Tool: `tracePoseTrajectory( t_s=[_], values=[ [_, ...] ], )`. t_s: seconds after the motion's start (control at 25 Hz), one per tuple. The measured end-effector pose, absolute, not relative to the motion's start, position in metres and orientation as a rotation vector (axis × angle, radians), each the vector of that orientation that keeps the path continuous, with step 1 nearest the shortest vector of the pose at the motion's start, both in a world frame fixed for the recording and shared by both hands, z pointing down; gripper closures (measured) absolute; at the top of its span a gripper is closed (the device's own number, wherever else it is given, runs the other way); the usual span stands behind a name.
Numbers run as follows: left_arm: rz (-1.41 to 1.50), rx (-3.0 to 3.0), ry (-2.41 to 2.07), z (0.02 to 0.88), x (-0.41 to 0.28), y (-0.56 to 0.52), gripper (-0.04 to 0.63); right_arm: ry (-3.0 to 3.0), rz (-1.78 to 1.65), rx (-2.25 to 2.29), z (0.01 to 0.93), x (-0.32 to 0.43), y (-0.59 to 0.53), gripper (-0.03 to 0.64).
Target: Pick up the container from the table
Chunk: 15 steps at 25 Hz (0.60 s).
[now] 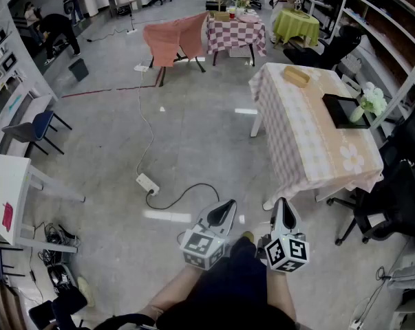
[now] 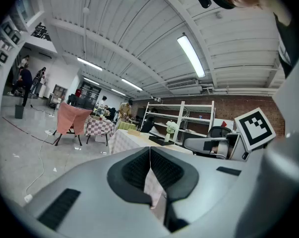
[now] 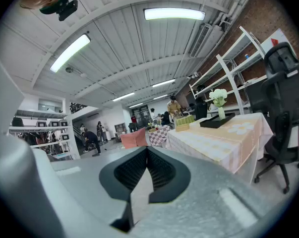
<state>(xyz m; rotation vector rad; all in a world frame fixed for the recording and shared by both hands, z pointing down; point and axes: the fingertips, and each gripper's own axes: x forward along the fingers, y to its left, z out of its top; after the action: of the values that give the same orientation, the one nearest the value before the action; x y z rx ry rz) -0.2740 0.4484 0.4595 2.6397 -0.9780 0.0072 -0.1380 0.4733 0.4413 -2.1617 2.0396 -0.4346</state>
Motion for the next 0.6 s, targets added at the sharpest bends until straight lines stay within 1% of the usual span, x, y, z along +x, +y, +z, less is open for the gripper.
tracePoseTrajectory(
  t_s=[0.32,0.6],
  values=[
    [0.02,2.63,-0.989,0.466,-0.281,0.457,0.586,2.063,-0.475,-2.12,0.446,-0.151,0.475,0.612],
    [0.021,2.618,-0.998,0.469,-0.269,0.447,0.586,2.054,-0.499,-2.119,0.455,-0.143,0.462,0.612]
  ],
)
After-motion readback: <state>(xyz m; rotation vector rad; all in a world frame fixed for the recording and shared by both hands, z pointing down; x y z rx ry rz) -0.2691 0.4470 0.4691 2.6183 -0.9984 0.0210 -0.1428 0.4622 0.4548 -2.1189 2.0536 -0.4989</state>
